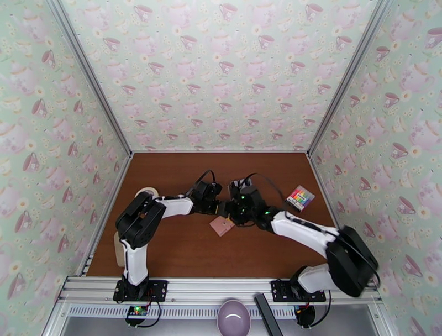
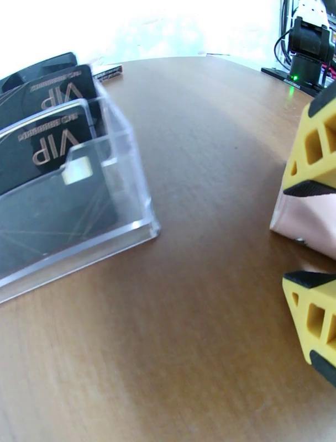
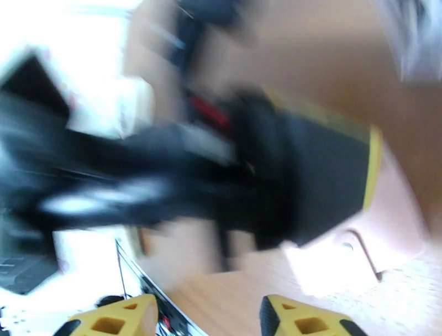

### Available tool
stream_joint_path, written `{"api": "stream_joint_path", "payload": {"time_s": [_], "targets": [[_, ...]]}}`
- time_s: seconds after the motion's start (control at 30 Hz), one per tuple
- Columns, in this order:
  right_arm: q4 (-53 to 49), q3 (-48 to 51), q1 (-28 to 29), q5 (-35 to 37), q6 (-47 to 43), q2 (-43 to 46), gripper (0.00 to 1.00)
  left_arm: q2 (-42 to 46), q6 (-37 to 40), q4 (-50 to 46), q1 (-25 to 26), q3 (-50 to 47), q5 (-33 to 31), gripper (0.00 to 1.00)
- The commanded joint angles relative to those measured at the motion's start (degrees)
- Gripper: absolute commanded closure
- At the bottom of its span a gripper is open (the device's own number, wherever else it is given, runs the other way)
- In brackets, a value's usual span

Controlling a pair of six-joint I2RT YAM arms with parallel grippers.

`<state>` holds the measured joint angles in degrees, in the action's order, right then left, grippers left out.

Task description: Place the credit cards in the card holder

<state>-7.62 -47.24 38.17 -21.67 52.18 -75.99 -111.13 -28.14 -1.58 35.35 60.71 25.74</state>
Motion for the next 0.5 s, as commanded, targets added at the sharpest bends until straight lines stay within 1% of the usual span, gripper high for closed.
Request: {"api": "stream_joint_path", "payload": {"time_s": [0.0,0.1,0.27,0.47], "targets": [[-12.89,2.27,-0.4,5.98,-3.84,1.65,0.44,3.21,-1.7,-3.36,-0.94,-4.45,-0.95,0.54],[-12.53,5.58,-0.47,6.19,-3.43,1.67,0.44,6.15,-0.39,-5.75,-1.3,-5.71,-2.09,0.52],[-8.13,10.15,-0.46,6.59,-2.81,-0.64,0.43,9.42,0.79,-6.31,-1.47,-8.45,-1.0,0.52],[-2.97,10.34,-0.42,5.83,-1.77,-5.85,0.43,11.3,1.08,-5.02,-1.17,-13.08,-0.3,0.57]]}}
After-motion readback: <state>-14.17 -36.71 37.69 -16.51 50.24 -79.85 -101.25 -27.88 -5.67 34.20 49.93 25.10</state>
